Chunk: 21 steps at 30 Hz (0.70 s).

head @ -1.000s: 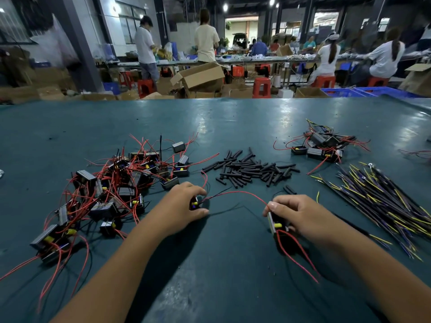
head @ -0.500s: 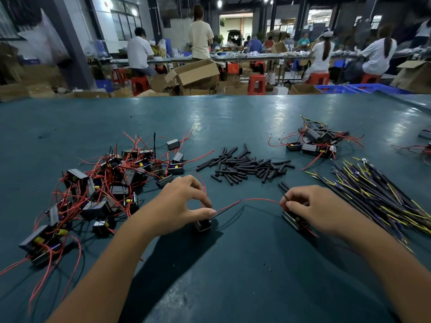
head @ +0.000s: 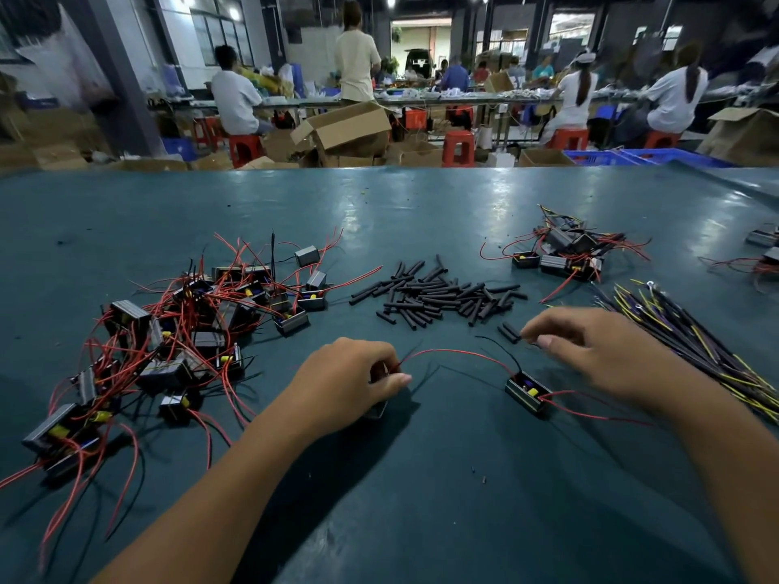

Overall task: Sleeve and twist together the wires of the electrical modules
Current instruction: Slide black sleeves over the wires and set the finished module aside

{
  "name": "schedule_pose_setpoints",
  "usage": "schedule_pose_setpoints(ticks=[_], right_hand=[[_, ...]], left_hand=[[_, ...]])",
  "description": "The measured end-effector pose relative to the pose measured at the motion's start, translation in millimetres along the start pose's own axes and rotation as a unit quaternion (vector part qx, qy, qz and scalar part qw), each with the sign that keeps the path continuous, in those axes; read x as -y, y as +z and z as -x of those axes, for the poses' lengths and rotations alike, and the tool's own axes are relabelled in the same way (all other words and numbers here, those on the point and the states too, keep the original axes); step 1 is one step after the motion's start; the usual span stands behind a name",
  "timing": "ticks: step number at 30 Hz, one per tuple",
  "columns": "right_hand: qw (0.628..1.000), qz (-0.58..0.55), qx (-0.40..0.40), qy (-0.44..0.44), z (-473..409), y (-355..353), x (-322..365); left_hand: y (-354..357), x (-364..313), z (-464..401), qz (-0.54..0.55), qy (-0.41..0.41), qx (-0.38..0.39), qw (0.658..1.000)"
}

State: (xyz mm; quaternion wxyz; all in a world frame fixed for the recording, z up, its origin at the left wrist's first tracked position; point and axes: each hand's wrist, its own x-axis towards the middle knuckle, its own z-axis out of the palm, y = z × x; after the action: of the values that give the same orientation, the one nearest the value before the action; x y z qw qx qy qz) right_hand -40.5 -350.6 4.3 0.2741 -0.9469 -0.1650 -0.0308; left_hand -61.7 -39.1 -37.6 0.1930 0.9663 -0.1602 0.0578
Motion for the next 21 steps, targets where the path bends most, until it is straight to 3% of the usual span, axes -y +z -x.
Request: schedule_pose_setpoints(ticks=[5,8,11,17,21], right_hand=[[0.991,-0.037,-0.125,-0.005,8,7,26],[0.998,0.06,-0.018,0.02,11,26,35],[0.976,0.184,0.075,0.084,7,36,28],[0.979,0.184,0.079,0.044,2,32,9],[0.98,0.184,0.077,0.018,1,31,8]], left_hand=[[-4,0,2,0.099,-0.019,0.001,0.995],[-9,-1,1,0.166,-0.041,0.006,0.985],[-15,-3,2,0.252,-0.051,0.017,0.966],[-30,4,9,0.242,0.031,0.08,0.967],[-27,5,9,0.203,0.016,0.12,0.972]])
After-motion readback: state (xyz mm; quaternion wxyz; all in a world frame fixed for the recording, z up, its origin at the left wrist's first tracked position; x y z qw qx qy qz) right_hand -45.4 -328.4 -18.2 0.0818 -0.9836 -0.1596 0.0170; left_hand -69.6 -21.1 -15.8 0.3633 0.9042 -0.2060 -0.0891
